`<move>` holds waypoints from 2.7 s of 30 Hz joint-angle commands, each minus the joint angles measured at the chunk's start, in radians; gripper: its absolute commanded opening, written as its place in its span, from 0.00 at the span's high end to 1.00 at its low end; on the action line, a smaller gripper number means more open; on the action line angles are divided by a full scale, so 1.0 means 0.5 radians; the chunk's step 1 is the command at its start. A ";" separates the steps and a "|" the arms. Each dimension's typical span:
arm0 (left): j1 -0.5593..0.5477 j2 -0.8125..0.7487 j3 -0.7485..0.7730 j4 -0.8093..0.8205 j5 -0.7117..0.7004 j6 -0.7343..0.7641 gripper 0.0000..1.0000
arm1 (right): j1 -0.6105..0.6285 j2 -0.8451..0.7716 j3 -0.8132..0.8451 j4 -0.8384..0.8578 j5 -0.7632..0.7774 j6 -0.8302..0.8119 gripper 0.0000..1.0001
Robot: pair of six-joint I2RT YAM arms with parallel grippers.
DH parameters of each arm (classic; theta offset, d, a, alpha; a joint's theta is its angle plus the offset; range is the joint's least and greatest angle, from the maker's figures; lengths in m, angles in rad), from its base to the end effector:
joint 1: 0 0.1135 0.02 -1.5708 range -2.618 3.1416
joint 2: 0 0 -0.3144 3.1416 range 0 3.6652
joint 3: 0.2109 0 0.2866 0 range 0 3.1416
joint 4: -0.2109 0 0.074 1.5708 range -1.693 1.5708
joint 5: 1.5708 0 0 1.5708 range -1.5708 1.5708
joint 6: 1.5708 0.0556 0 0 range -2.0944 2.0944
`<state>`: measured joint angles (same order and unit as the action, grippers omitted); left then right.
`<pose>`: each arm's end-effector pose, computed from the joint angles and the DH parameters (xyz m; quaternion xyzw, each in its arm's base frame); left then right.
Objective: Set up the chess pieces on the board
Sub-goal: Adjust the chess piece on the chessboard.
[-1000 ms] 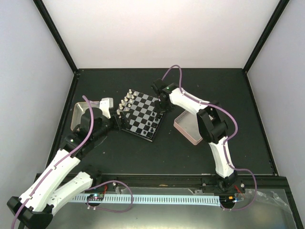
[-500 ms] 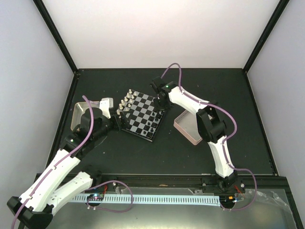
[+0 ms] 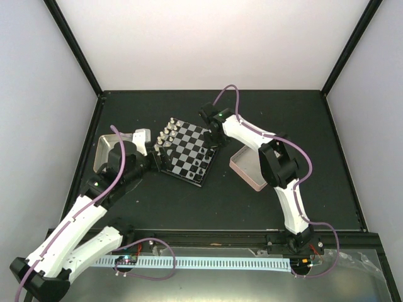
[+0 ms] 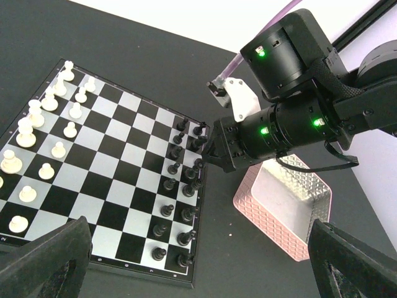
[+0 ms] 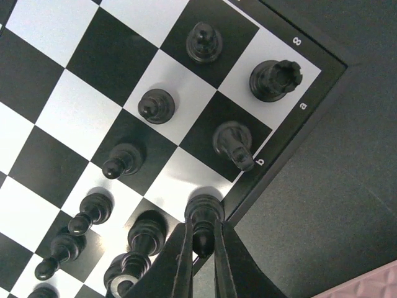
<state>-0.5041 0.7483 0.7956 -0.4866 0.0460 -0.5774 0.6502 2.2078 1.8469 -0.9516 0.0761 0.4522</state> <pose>0.1598 -0.0911 0.3455 -0.0186 0.8438 -0.2925 0.4495 0.4192 0.3135 0.1983 -0.0931 0.9866 0.0353 0.1294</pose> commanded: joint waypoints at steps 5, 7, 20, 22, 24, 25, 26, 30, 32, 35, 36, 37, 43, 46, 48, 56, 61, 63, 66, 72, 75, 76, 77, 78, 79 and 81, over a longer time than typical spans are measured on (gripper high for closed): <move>0.015 0.001 0.067 -0.030 0.016 0.028 0.03 | 0.003 -0.009 0.015 0.041 0.032 0.016 0.96; 0.014 -0.002 0.069 -0.030 0.016 0.029 0.03 | 0.004 -0.005 0.025 0.062 0.032 0.017 0.96; 0.014 0.001 0.075 -0.033 0.012 0.029 0.03 | 0.004 0.073 0.085 0.098 -0.042 0.003 0.96; 0.016 0.001 0.076 -0.038 0.009 0.025 0.03 | 0.006 0.076 0.089 0.106 -0.055 0.003 0.95; 0.014 -0.005 0.075 -0.044 0.007 0.025 0.03 | 0.005 0.076 0.092 0.105 -0.070 -0.001 0.93; 0.015 -0.008 0.076 -0.047 0.007 0.026 0.03 | 0.002 0.072 0.092 0.101 -0.081 -0.003 0.90; 0.014 -0.011 0.078 -0.050 0.006 0.026 0.03 | 0.006 0.062 0.092 0.100 -0.084 -0.003 0.87; 0.017 -0.021 0.080 -0.057 -0.012 0.036 0.03 | 0.002 -0.016 0.094 0.078 -0.020 0.012 0.75; 0.016 -0.021 0.089 -0.062 -0.020 0.041 0.03 | 0.003 -0.073 0.093 0.070 0.004 0.017 0.70; 0.017 -0.015 0.102 -0.067 -0.031 0.046 0.03 | 0.004 -0.178 0.082 0.067 0.023 0.027 0.66; 0.019 -0.013 0.107 -0.069 -0.037 0.048 0.03 | 0.005 -0.226 0.076 0.063 0.047 0.031 0.66; 0.017 -0.012 0.113 -0.074 -0.039 0.050 0.03 | 0.001 -0.263 0.071 0.054 0.076 0.042 0.66; 0.017 -0.006 0.145 -0.101 -0.050 0.079 0.02 | 0.003 -0.470 -0.129 0.155 0.171 0.035 0.64; 0.017 -0.005 0.145 -0.101 -0.051 0.084 0.02 | 0.002 -0.366 -0.061 0.092 0.126 0.006 0.66; 0.017 -0.001 0.145 -0.101 -0.051 0.083 0.02 | 0.006 -0.288 -0.027 0.063 0.079 -0.005 0.70; 0.017 0.006 0.142 -0.110 -0.046 0.072 0.02 | 0.037 -0.079 0.046 0.095 0.039 0.018 0.81; 0.018 0.013 0.138 -0.110 -0.044 0.068 0.02 | 0.037 -0.012 0.070 0.119 0.036 0.037 0.81; 0.017 0.017 0.140 -0.109 -0.044 0.067 0.02 | 0.038 -0.005 0.073 0.126 0.034 0.046 0.80; 0.018 0.022 0.139 -0.113 -0.044 0.069 0.02 | 0.040 0.006 0.072 0.135 0.038 0.053 0.77; 0.017 0.025 0.139 -0.116 -0.048 0.070 0.02 | 0.038 0.055 0.102 0.119 0.053 0.055 0.78; 0.019 0.023 0.141 -0.116 -0.046 0.071 0.02 | 0.038 0.068 0.100 0.109 0.072 0.057 0.81; 0.018 0.022 0.140 -0.115 -0.047 0.070 0.02 | 0.039 0.068 0.096 0.102 0.077 0.057 0.82; 0.019 0.022 0.141 -0.117 -0.047 0.069 0.02 | 0.039 0.067 0.093 0.096 0.084 0.057 0.83; 0.018 0.022 0.139 -0.118 -0.046 0.071 0.02 | 0.039 0.067 0.090 0.093 0.090 0.057 0.83; 0.017 0.022 0.141 -0.118 -0.048 0.071 0.02 | 0.040 0.064 0.083 0.092 0.091 0.057 0.84; 0.018 0.022 0.140 -0.118 -0.048 0.071 0.02 | 0.038 0.057 0.072 0.104 0.086 0.053 0.85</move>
<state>-0.5034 0.7601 0.8291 -0.5335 0.0364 -0.5526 0.6662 2.2322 1.8687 -0.8989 0.0978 0.4763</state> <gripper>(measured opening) 0.977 0.158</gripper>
